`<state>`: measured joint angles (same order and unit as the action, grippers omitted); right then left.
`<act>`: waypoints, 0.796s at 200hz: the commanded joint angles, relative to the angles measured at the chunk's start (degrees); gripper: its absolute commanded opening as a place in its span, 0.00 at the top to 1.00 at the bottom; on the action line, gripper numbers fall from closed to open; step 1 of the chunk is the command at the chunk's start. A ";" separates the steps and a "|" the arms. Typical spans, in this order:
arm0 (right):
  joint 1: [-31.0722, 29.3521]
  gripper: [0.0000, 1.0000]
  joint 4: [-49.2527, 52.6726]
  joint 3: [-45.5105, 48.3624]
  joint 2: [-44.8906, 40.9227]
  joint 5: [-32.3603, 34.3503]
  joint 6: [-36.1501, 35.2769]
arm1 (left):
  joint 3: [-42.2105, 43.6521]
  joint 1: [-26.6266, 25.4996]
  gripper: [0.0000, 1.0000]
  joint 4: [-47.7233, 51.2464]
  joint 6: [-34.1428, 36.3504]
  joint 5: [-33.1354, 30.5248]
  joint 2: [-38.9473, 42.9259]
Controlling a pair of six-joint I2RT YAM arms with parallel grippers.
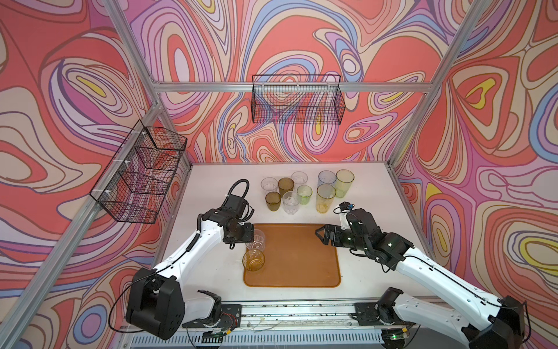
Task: Place the glasses into the tray
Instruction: 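Lower the clear glass onto the tray beside the yellow glass, then open the left gripper over the tray while the right gripper reaches toward the glass cluster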
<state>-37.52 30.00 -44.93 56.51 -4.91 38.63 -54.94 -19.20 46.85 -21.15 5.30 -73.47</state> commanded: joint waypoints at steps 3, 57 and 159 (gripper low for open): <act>0.17 0.08 0.18 -0.39 0.83 0.75 -0.46 | -2.40 -0.31 0.13 1.03 1.89 -1.98 2.98; 0.17 0.13 2.16 -5.61 7.39 0.93 -1.28 | -3.21 -0.07 0.00 1.95 4.07 -3.68 8.96; 0.16 0.33 3.07 -22.80 28.02 0.83 -10.97 | 0.53 0.64 0.00 0.18 3.57 -1.09 16.94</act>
<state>-37.52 33.76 -63.94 80.42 -4.34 31.18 -54.59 -19.14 46.81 -18.59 2.98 -56.66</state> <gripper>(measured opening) 0.678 0.999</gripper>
